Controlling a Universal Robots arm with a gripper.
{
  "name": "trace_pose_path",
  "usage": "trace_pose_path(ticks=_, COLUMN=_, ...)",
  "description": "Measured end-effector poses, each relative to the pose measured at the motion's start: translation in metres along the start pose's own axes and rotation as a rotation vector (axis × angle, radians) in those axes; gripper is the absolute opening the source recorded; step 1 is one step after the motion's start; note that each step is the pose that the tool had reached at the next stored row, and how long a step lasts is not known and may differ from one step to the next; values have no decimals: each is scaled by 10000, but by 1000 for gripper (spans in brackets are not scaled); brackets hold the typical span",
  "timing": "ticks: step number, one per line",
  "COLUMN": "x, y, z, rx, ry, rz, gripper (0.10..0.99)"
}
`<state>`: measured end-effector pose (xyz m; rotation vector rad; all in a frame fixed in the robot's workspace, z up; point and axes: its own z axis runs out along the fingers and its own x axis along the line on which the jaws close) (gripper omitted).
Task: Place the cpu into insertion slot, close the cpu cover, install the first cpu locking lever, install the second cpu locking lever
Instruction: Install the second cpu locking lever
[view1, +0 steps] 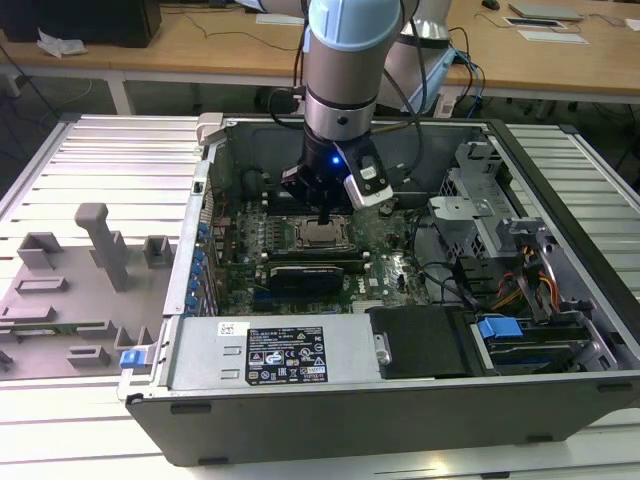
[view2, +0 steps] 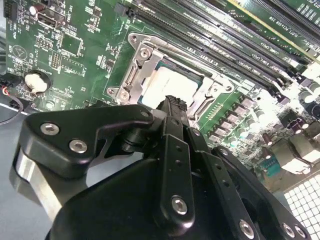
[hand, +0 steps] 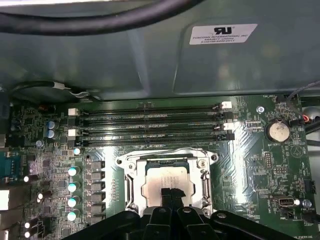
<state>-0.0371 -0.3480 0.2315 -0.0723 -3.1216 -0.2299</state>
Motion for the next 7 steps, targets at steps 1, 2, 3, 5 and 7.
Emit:
trace_pose_path(ticks=1, x=0, y=0, z=0, rx=0, ry=0, rz=0, gripper=106)
trace_pose_path(ticks=2, x=0, y=0, z=0, rx=0, ry=0, rz=0, gripper=106)
trace_pose_path(ticks=3, x=0, y=0, z=0, rx=0, ry=0, rz=0, gripper=106)
trace_pose_path(ticks=5, x=0, y=0, z=0, rx=0, ry=0, rz=0, gripper=106)
trace_pose_path(ticks=7, x=0, y=0, z=0, rx=1, ry=0, rz=0, gripper=106)
